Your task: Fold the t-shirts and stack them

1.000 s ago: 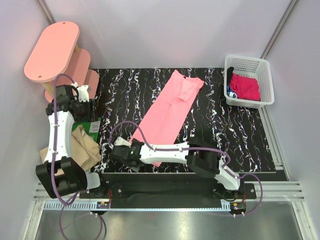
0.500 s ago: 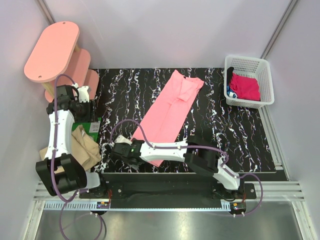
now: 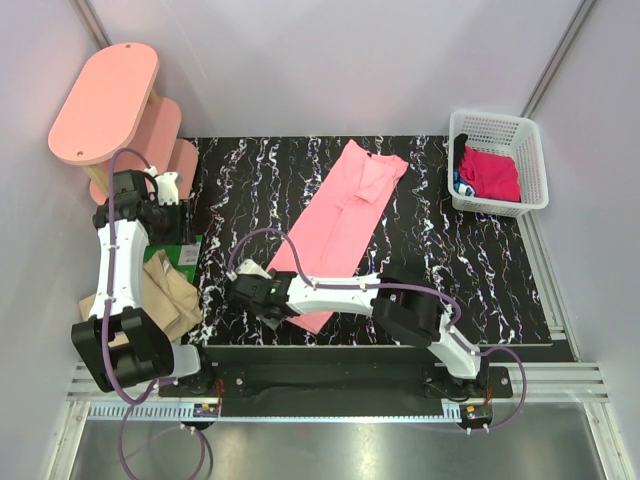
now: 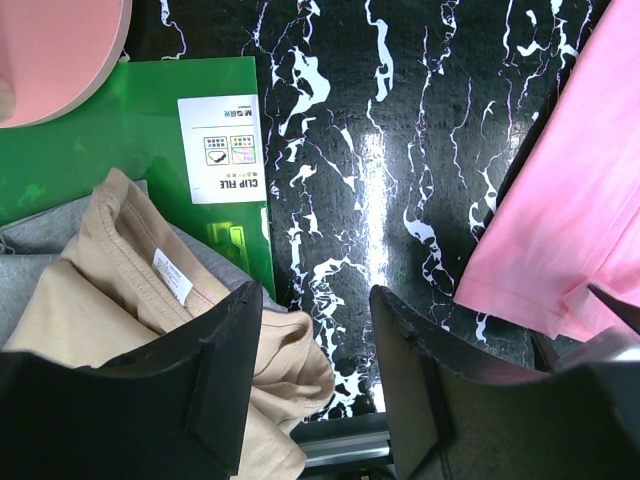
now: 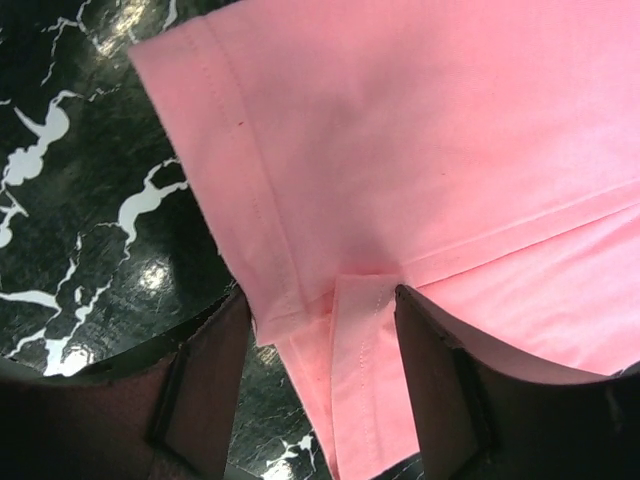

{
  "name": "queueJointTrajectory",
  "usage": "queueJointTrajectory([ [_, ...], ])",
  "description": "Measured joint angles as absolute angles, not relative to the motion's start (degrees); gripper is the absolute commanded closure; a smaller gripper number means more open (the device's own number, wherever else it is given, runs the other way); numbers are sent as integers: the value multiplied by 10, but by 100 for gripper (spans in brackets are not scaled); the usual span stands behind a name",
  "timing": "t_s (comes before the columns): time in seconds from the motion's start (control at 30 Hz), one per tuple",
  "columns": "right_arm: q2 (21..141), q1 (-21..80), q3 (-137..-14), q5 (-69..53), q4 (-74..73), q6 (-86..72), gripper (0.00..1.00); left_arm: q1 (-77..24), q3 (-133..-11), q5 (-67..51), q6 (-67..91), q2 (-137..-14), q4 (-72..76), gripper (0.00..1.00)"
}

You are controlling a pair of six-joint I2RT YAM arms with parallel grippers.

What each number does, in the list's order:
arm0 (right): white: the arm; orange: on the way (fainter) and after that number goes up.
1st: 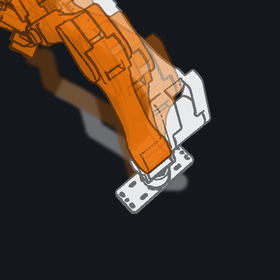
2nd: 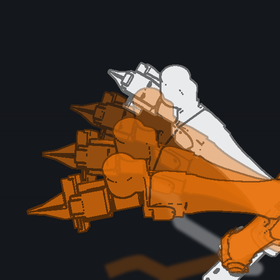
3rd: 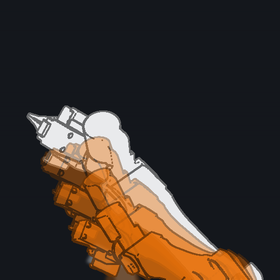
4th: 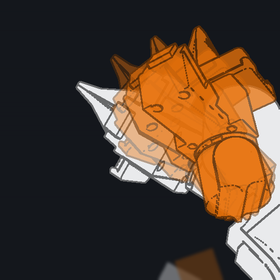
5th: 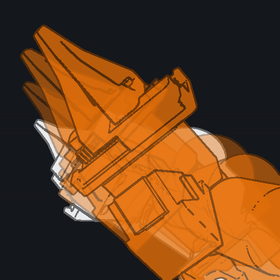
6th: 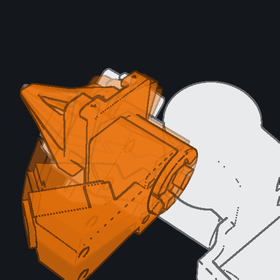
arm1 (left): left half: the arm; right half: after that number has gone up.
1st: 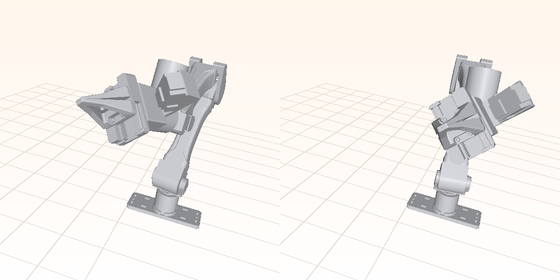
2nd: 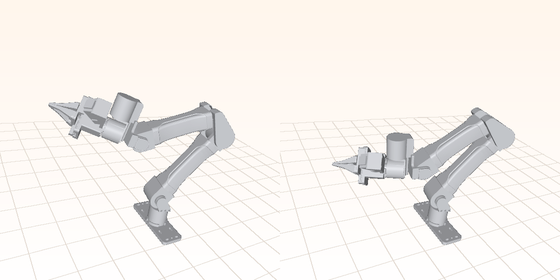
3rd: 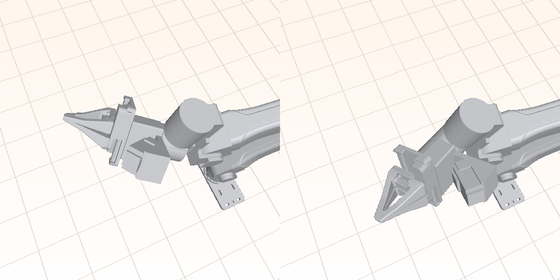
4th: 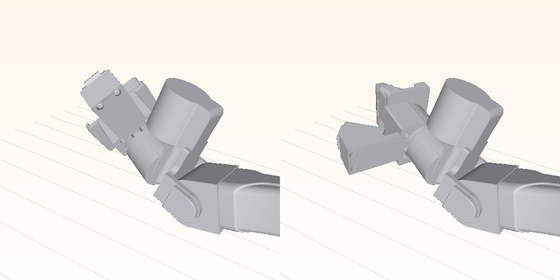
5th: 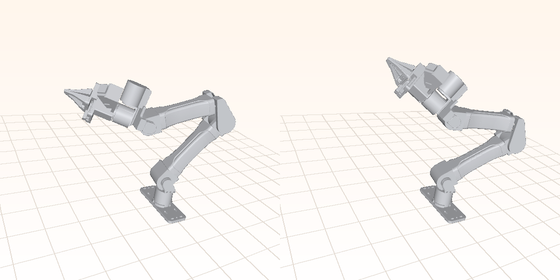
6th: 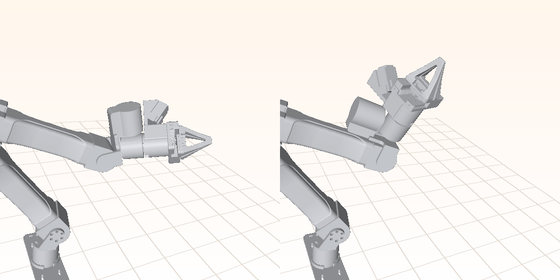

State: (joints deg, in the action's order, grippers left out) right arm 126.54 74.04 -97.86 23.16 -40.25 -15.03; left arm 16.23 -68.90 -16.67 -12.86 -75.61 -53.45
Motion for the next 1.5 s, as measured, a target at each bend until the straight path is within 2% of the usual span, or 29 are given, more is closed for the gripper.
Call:
queueJointTrajectory([
  [0.2,1258,732,-961,226,-378,-159,40,162,-689,-165,-133,-756,-535,48],
  [0.4,1252,731,-950,215,-367,-171,42,163,-689,-164,-135,-756,-535,48],
  [0.53,1249,729,-943,207,-362,-179,50,164,-689,-164,-135,-756,-535,48],
  [0.73,1249,729,-941,197,-357,-194,56,164,-690,-165,-135,-756,-535,48],
  [0.83,1249,729,-941,193,-357,-201,56,165,-690,-165,-135,-756,-535,48],
  [1.0,1248,729,-938,194,-355,-205,48,165,-690,-165,-137,-756,-535,47],
  [1.1,1242,727,-928,195,-349,-205,48,165,-690,-165,-137,-756,-535,47],
  [1.2,1235,726,-915,192,-337,-208,54,165,-690,-165,-137,-756,-535,47],
  [1.3,1228,722,-900,180,-318,-210,68,166,-690,-165,-138,-755,-535,47],
  [1.33,1226,720,-894,168,-310,-213,77,166,-690,-164,-138,-755,-535,47],
  [1.5,1221,711,-888,149,-307,-210,87,167,-690,-164,-138,-755,-535,47],
])
